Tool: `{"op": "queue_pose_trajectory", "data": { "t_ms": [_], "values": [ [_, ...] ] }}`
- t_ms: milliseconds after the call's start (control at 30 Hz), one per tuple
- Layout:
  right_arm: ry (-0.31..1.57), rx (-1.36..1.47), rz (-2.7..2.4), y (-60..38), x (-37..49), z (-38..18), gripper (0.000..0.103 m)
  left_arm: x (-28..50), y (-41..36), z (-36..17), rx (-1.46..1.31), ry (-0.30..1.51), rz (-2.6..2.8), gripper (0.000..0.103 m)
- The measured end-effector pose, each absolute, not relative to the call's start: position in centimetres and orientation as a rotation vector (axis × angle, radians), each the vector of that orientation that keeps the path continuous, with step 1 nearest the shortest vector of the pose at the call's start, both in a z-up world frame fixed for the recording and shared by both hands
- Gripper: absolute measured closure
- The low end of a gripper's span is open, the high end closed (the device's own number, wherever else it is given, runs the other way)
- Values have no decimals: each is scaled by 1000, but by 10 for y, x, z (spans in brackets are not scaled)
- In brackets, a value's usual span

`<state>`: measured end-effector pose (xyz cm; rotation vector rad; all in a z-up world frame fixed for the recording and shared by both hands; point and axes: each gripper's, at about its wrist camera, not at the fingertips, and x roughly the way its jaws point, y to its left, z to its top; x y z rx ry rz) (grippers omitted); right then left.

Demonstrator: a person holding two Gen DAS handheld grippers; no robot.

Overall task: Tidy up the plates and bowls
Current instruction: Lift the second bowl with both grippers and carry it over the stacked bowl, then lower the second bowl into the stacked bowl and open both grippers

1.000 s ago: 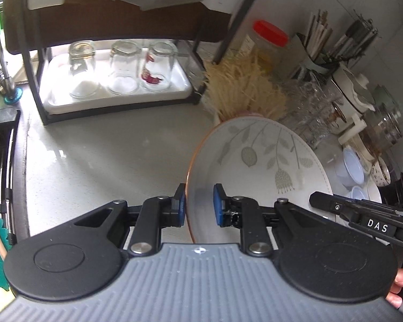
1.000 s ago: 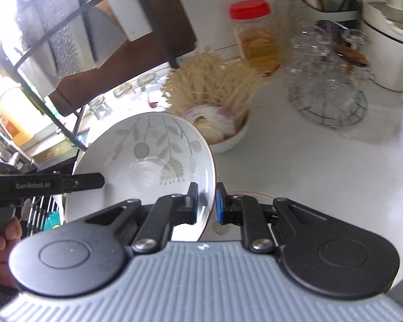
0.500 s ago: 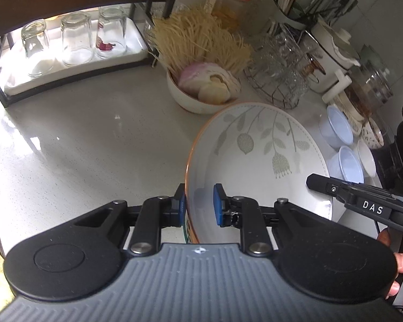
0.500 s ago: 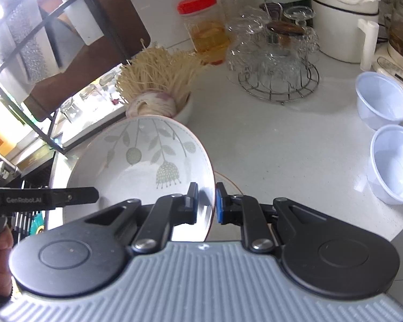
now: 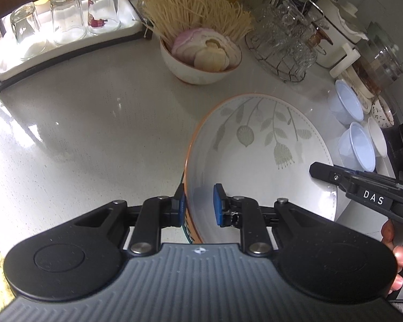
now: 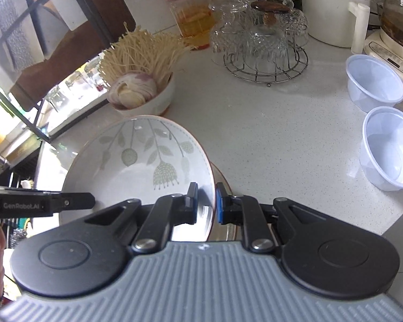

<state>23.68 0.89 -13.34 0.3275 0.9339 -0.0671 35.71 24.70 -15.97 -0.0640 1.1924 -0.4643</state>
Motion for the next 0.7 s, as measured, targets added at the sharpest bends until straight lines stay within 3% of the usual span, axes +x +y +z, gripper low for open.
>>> {"op": "queue_pose_trajectory", "data": {
  "t_ms": [700],
  "values": [
    [991,276,-56,13,250,-152,83,370,231,-173,14,1264,-432,78]
  ]
}}
